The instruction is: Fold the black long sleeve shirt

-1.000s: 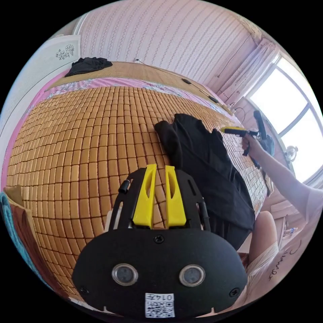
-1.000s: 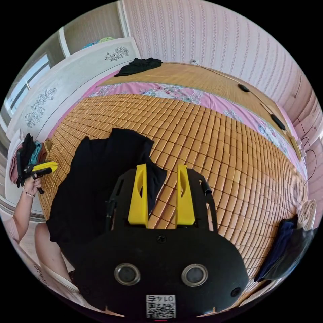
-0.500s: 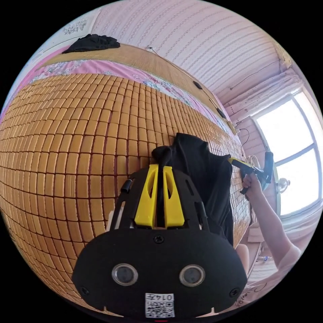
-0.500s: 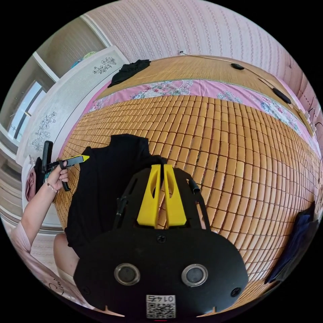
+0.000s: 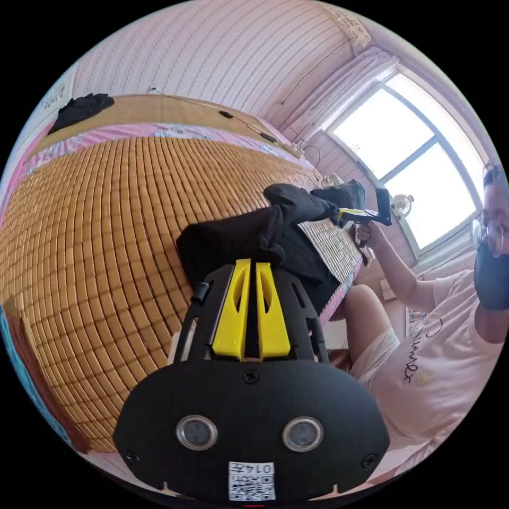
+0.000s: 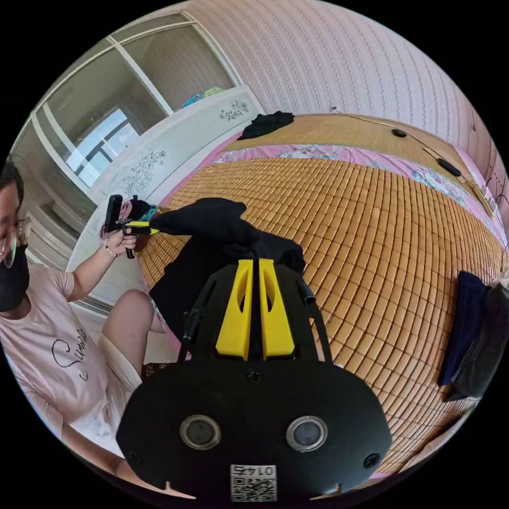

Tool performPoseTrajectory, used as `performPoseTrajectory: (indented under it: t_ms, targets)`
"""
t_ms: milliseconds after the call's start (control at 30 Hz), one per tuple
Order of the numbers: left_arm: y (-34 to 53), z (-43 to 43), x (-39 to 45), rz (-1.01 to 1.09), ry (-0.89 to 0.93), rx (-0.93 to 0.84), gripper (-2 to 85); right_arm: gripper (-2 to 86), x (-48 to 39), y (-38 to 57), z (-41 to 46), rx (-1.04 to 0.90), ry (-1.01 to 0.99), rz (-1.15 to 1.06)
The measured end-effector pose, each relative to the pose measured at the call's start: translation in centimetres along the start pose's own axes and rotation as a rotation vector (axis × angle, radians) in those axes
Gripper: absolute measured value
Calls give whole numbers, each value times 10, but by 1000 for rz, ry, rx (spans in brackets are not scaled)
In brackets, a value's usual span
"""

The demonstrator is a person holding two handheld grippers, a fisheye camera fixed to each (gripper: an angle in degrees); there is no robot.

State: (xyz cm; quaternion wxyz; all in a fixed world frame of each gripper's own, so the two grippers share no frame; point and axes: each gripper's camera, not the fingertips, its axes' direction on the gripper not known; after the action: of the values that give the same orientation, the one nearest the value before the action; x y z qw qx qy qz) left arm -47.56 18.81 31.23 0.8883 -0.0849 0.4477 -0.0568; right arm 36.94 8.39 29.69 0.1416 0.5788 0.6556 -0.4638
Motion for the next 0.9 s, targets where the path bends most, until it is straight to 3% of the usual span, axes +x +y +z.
performPoseTrajectory:
  t_ms: [133,200,367,533,633,733,900]
  targets:
    - [86,51,-2,-204,-109,-201,-3,7,2,83,47,-205,40,180]
    - [107,51,2,-233,-110,-186,2,12,-12,110,50,-217,117,213]
    - [114,32,53,-118,-190,-80,22,40,-55,107,21,-73,252,112]
    - [83,83,106,34,-155,-27,65,101,-96,68,53,-56,146,-38]
    - [67,131,111,-1,-85,-68,69,77,-106,53,88,-117,62,-49]
    - [67,165,110,-3,-156,-197,34,15,-108,60,96,-181,134,-57]
    - [100,147,110,24,-42,-191,-4,-2,-123,108,53,-156,106,-159]
